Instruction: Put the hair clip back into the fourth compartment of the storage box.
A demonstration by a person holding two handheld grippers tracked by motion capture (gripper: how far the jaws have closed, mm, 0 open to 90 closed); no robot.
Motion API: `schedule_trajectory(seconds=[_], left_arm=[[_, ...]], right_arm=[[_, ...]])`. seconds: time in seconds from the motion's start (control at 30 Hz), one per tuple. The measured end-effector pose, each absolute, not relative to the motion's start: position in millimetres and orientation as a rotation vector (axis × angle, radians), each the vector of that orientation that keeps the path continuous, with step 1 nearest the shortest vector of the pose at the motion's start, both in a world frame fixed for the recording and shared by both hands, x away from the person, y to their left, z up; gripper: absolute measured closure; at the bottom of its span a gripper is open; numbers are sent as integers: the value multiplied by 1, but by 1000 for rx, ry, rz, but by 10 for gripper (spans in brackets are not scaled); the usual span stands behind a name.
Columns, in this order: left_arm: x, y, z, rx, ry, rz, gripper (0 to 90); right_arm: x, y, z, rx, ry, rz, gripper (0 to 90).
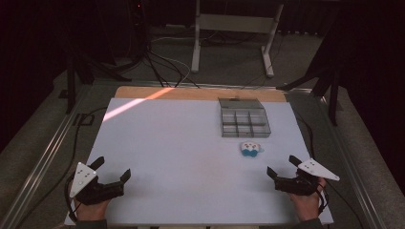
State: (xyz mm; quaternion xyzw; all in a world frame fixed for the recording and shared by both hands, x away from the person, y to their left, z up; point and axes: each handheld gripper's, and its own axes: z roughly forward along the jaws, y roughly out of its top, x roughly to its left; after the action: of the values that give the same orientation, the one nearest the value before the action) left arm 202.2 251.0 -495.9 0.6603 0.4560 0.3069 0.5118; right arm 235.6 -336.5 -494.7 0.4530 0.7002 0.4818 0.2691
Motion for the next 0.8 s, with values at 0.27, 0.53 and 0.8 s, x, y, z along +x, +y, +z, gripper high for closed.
schedule_trajectory(seconds=[0.27,0.53,0.8], left_arm=[[206,250,-498,1613,1116,745,6],[207,249,-499,1616,1124,747,6],[209,251,-502,1623,1143,750,6]], right_arm=[[235,-338,-490,1278,1843,1282,0],[242,-336,-474,1324,1845,1228,0],[253,-335,-456,1325,1854,1188,0]])
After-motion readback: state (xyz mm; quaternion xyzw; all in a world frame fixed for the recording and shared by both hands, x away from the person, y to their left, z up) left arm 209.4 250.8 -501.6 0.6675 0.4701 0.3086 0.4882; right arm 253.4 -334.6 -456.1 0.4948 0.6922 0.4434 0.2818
